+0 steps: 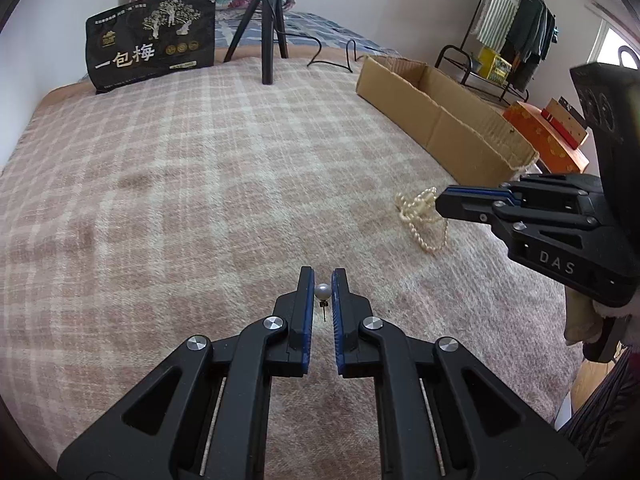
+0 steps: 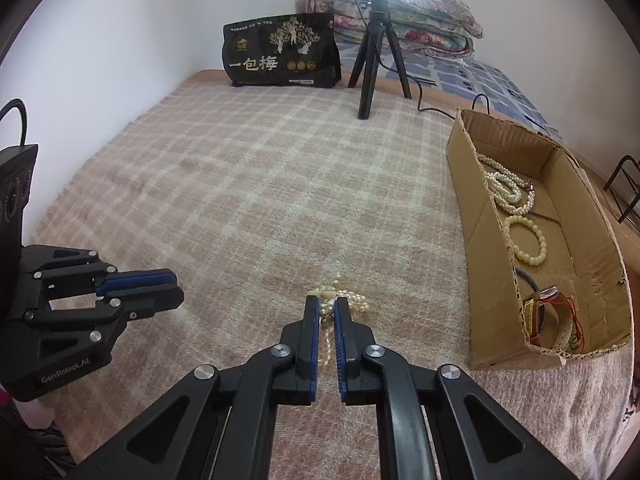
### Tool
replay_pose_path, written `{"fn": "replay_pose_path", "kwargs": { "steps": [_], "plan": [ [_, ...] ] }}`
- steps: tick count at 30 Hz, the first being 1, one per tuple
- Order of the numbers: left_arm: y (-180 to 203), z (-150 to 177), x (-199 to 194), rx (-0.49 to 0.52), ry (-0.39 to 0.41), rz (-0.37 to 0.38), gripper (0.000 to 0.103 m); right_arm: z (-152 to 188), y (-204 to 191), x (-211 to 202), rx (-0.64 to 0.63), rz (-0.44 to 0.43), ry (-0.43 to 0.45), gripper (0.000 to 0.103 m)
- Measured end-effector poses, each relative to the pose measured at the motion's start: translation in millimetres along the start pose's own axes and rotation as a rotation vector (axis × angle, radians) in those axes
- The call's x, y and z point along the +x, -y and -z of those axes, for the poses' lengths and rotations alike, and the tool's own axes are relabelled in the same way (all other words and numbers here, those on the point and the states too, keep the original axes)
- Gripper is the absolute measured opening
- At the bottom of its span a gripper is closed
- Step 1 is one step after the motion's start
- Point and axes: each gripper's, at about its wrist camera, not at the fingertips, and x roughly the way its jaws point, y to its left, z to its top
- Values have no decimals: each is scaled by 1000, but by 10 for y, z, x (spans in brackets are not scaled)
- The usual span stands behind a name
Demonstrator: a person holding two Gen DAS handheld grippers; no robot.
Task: Organize jewelry
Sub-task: 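Close the left tool on the pearl earring while the right tool grips the cream pearl necklace, then lift and carry the earring and pearl necklace over the cardboard box with both tools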
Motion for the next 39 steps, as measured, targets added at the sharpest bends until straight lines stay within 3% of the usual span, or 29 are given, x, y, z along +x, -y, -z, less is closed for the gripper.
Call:
{"fn": "replay_pose_path", "kwargs": {
  "steps": [12,21,31,39],
  "plan": [
    [-165,-241,-305,-63,94,5,7,-223,-55,-390,-5,-19,110,5],
    [-158,-325,-368,-72,115,10,7,-343,51,-644,27,-18,174,4],
    [68,-506,-398,-43,144,39,7,-502,401,-988,96,17,267,5],
    [462,-692,-346,6,162,81,7,-588,764,-1109,151,55,305,5]
  ]
}}
